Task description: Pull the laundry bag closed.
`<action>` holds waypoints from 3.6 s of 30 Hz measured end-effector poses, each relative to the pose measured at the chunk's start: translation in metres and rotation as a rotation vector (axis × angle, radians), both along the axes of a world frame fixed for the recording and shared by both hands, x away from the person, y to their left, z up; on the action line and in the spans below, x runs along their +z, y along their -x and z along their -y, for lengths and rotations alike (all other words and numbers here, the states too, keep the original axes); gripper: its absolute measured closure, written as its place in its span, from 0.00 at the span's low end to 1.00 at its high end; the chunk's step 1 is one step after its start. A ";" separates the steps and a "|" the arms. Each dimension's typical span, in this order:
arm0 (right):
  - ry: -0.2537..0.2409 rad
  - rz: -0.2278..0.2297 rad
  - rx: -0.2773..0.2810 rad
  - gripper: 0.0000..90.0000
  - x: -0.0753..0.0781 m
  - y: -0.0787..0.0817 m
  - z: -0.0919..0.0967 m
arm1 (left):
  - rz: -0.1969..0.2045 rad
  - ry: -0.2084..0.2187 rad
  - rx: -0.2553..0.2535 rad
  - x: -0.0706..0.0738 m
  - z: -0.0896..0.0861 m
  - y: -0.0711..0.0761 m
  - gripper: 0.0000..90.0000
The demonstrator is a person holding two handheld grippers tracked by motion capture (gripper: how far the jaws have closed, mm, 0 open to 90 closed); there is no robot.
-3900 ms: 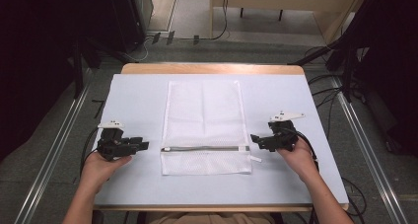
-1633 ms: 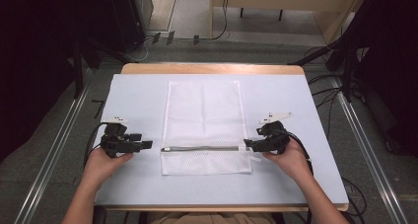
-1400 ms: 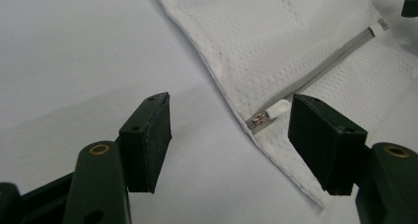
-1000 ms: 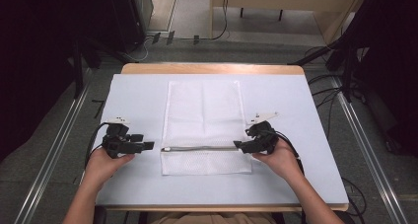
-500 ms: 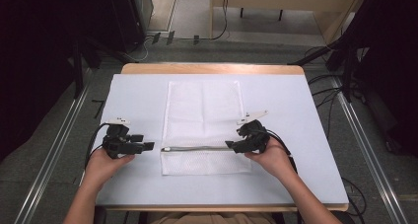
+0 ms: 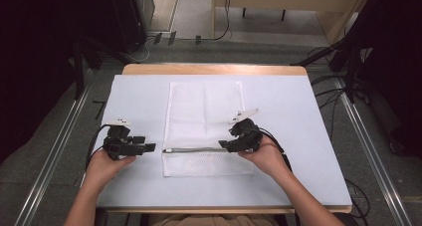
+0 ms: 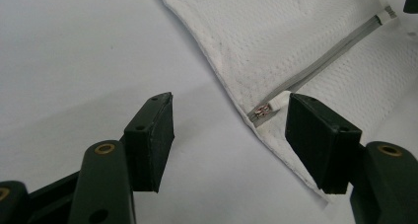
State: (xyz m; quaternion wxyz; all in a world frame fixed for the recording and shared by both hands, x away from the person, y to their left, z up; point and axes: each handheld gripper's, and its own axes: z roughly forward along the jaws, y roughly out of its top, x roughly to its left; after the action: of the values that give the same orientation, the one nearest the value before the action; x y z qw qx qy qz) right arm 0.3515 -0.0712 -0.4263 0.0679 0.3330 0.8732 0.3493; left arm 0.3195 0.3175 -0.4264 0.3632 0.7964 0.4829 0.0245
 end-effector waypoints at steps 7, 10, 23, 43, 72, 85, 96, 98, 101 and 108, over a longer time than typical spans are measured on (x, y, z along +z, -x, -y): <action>0.005 -0.003 0.028 0.50 0.000 0.001 -0.014 | 0.010 -0.006 0.018 0.000 0.000 0.000 0.41; -0.003 0.002 0.049 0.51 0.000 0.002 -0.022 | 0.012 -0.008 0.018 0.000 0.000 0.000 0.41; -0.022 -0.026 0.081 0.58 -0.003 0.003 -0.046 | 0.010 -0.011 0.007 -0.001 0.000 -0.001 0.41; -0.049 -0.053 0.156 0.63 -0.012 0.007 -0.091 | -0.002 -0.003 0.008 -0.005 0.000 -0.004 0.40; -0.094 -0.150 0.202 0.81 -0.032 0.010 -0.143 | 0.004 -0.015 -0.003 -0.005 -0.001 -0.003 0.42; -0.111 -0.182 0.200 0.83 -0.035 0.004 -0.160 | -0.006 -0.016 -0.018 -0.007 0.000 -0.002 0.46; -0.099 -0.196 0.201 0.97 -0.035 -0.001 -0.166 | 0.013 -0.013 -0.037 -0.008 -0.002 0.000 0.51; -0.088 -0.179 0.210 0.97 -0.032 -0.001 -0.165 | 0.004 -0.008 -0.047 -0.009 -0.001 0.000 0.54; -0.081 -0.164 0.220 0.97 -0.027 -0.001 -0.165 | -0.009 -0.007 -0.064 -0.010 0.003 0.000 0.56; -0.091 -0.136 0.229 0.97 -0.017 -0.002 -0.162 | -0.008 -0.005 -0.097 -0.009 0.007 0.001 0.55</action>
State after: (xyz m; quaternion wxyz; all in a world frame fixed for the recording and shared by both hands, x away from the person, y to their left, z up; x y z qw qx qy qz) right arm 0.3532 0.0912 -0.4437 -0.0470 0.2567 0.8913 0.3708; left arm 0.3180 0.3103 -0.4351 0.3600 0.8199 0.4452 0.0051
